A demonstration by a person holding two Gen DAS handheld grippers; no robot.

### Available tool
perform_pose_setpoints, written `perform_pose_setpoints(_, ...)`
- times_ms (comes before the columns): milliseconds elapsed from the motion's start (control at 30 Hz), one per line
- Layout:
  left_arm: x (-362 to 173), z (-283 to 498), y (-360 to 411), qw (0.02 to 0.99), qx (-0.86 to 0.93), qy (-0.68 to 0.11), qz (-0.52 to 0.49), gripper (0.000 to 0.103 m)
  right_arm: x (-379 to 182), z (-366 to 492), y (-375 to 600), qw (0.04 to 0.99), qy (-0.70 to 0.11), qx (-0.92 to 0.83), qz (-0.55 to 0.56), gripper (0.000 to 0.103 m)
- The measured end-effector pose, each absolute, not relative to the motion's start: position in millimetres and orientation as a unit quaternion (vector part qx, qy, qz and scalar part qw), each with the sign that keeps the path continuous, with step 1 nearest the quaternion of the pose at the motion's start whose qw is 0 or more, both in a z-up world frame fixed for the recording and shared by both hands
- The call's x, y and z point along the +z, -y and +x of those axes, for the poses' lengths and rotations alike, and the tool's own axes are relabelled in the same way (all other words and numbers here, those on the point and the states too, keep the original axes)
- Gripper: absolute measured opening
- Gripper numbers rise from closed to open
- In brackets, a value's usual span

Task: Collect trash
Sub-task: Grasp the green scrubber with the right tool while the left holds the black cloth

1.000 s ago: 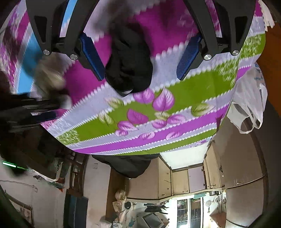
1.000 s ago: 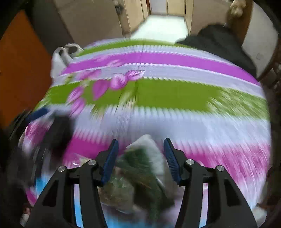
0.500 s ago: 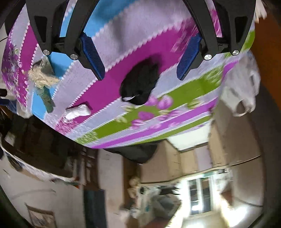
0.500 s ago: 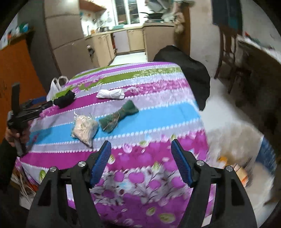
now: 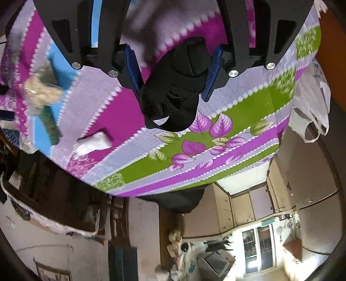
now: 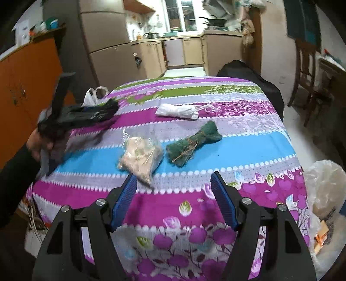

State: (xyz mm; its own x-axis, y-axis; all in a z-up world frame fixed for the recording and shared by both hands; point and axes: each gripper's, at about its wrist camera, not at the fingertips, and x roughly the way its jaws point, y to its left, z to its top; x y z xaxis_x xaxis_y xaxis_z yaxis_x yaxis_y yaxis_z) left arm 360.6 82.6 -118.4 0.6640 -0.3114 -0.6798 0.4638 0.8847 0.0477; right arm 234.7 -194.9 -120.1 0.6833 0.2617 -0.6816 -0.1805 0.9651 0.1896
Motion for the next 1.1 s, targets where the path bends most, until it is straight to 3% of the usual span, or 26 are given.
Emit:
perform_pose_setpoints(167, -108.2, 312.6, -92.8, 0.914, -0.215, -0.339, 0.066, 0.055, -116.5, 272.3, 201.5, 0.918, -0.382, 0.061, 0.088, 0.067)
perform_pose_setpoints(367, -107.6, 280.6, -88.5, 0.913, -0.211, -0.346, 0.047, 0.055, -140.5, 312.6, 185.2, 0.895, -0.436, 0.038, 0.085, 0.043)
perform_pose_setpoints(533, -112.5, 268.9, -76.3, 0.908, -0.21, -0.358, 0.062, 0.055, -146.4, 302.6, 184.2, 0.893, -0.443, 0.04, 0.077, 0.033)
perform_pose_setpoints(600, -113.3, 267.3, -74.2, 0.907, -0.21, -0.361, 0.061, 0.055, -146.2, 296.8, 191.2, 0.889, -0.445, 0.053, 0.092, 0.018)
perform_pose_setpoints(700, -111.1, 263.4, -69.4, 0.905, -0.214, -0.364, 0.049, 0.055, -143.8, 288.1, 198.1, 0.884, -0.446, 0.081, 0.114, 0.005)
perform_pose_setpoints(800, -105.9, 256.1, -61.4, 0.905, -0.22, -0.362, 0.042, 0.055, -140.9, 280.2, 203.9, 0.883, -0.44, 0.093, 0.132, 0.0)
perform_pose_setpoints(1100, -90.3, 233.0, -44.9, 0.909, -0.215, -0.353, 0.051, 0.055, -106.8, 238.5, 220.6, 0.901, -0.403, 0.089, 0.131, 0.0)
